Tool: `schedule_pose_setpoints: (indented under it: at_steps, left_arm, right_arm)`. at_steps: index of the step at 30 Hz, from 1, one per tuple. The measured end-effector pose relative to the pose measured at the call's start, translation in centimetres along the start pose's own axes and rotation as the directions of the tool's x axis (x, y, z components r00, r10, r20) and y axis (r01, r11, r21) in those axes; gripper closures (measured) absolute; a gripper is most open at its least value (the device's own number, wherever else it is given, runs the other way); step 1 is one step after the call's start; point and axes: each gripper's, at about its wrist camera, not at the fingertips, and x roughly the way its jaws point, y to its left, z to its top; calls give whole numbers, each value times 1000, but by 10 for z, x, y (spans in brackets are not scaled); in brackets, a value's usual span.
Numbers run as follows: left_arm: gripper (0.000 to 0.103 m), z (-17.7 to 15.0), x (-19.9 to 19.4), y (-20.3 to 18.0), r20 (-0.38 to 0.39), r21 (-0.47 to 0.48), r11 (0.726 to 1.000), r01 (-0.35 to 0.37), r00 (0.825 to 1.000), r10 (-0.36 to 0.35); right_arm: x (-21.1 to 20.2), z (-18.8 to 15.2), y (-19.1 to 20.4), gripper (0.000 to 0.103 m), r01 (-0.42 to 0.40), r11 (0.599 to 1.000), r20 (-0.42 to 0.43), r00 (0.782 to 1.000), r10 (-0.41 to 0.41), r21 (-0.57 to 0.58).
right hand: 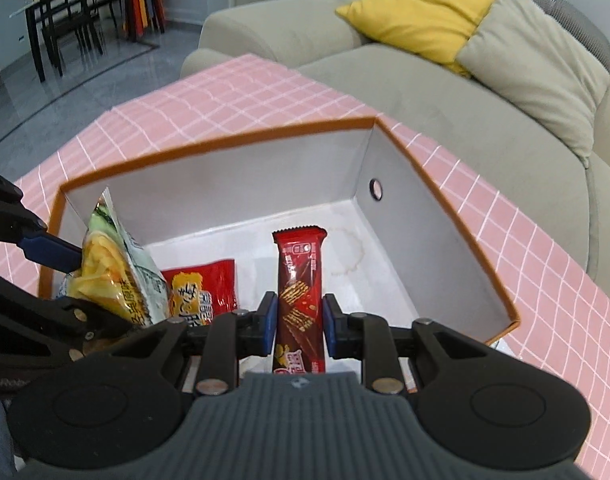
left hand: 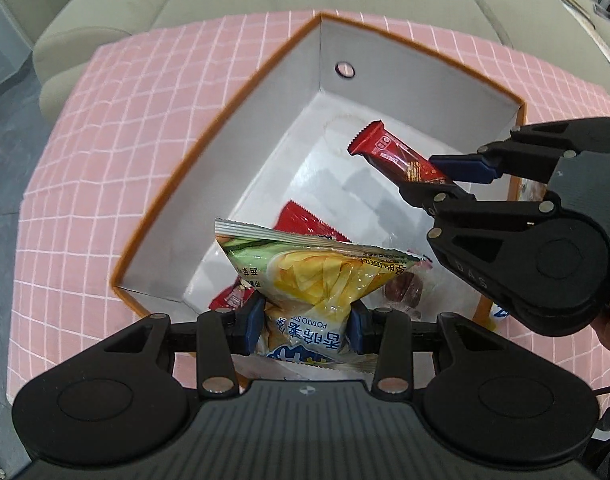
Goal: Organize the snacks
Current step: 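Carry the chip bag and chocolate bar into the box and release them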
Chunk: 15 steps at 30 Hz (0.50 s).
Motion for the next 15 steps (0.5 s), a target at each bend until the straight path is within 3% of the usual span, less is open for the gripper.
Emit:
schedule_pose_setpoints:
  at_steps: [8, 15]
  left_arm:
    - [56, 5, 28, 3, -71, -12, 1000, 8, 997, -9]
    - [53, 6, 34, 3, -86, -19, 1000, 11, 996, -12]
  right_arm:
    - [28, 0, -1, 83, -2, 1000, -100, 995, 1, -11]
    - [40, -5, 0, 83, -8, 1000, -152, 988, 5, -17]
